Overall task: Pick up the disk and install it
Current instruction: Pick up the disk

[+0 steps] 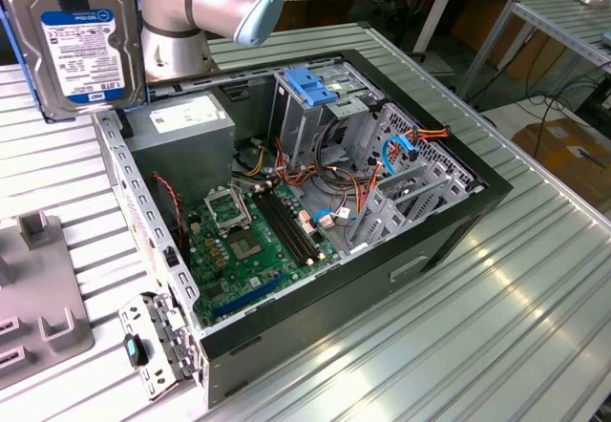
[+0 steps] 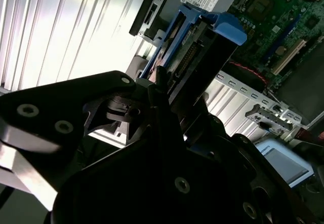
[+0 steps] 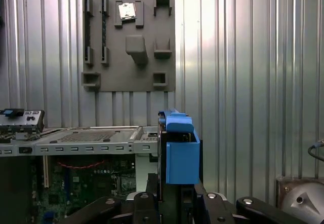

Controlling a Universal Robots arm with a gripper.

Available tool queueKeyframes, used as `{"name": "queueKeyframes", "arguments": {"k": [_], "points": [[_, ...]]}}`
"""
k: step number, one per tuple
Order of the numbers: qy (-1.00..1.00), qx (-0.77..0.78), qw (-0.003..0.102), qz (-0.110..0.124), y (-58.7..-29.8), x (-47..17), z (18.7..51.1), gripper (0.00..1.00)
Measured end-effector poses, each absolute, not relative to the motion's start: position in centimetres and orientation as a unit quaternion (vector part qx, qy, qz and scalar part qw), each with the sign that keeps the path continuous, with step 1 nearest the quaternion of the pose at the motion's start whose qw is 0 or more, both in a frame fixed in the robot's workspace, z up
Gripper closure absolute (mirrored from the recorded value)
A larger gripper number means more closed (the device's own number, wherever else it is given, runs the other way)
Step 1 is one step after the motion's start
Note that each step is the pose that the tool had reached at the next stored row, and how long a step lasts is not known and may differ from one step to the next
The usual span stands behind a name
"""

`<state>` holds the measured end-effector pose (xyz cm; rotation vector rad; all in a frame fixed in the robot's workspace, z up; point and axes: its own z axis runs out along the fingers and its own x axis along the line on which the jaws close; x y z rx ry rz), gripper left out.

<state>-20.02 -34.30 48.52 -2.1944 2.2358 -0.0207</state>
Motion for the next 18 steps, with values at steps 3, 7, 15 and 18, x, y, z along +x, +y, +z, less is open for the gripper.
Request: {"name": "queueKeyframes", "arguments": {"k": [3,7,15,18], "points": [[0.714,-0.7,0.004,-0.007,-34.3,-17.8,48.5,0.65],[0.714,-0.7,0.004,-0.007,-34.3,-16.1,48.5,0.65],[0.714,-0.7,0.004,-0.007,-34.3,-12.8,48.5,0.65],[0.714,-0.7,0.004,-0.007,-34.3,-11.3,48.5,0.65]]}}
